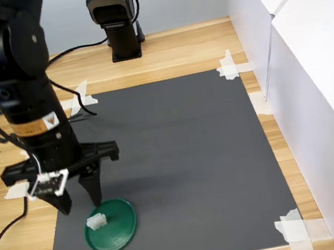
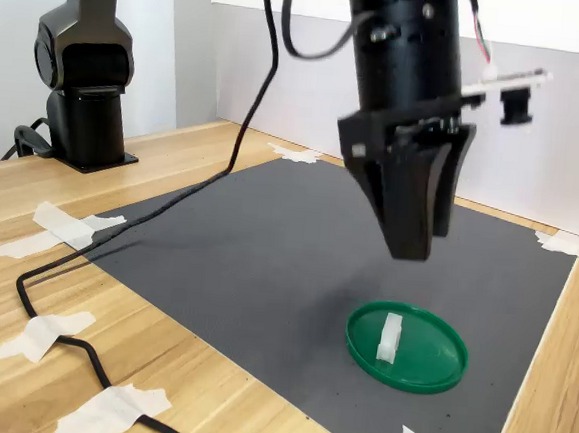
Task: Grasp a white terminal and put it on the green lid.
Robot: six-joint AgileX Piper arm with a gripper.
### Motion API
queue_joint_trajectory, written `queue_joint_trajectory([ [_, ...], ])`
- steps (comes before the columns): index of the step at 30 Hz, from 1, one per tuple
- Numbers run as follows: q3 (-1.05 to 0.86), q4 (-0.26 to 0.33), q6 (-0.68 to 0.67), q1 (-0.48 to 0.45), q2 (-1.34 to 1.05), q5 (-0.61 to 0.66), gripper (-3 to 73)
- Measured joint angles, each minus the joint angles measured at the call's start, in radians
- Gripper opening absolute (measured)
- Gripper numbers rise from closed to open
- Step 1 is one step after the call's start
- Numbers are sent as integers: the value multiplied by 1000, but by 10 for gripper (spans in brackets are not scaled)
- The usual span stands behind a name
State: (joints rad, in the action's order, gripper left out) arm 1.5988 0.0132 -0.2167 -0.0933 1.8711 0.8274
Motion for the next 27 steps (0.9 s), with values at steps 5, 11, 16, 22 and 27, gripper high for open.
queue_joint_trajectory([
  [5, -186, -20, 5, -3, -201, -86, 188],
  [11, -429, -13, 33, 0, -516, -227, 3],
  [16, -621, -13, 71, 0, -783, -256, -13],
  [22, -869, -13, 167, 0, -1099, -394, -16],
  [27, -1087, -22, 232, 0, -1347, -565, -16],
])
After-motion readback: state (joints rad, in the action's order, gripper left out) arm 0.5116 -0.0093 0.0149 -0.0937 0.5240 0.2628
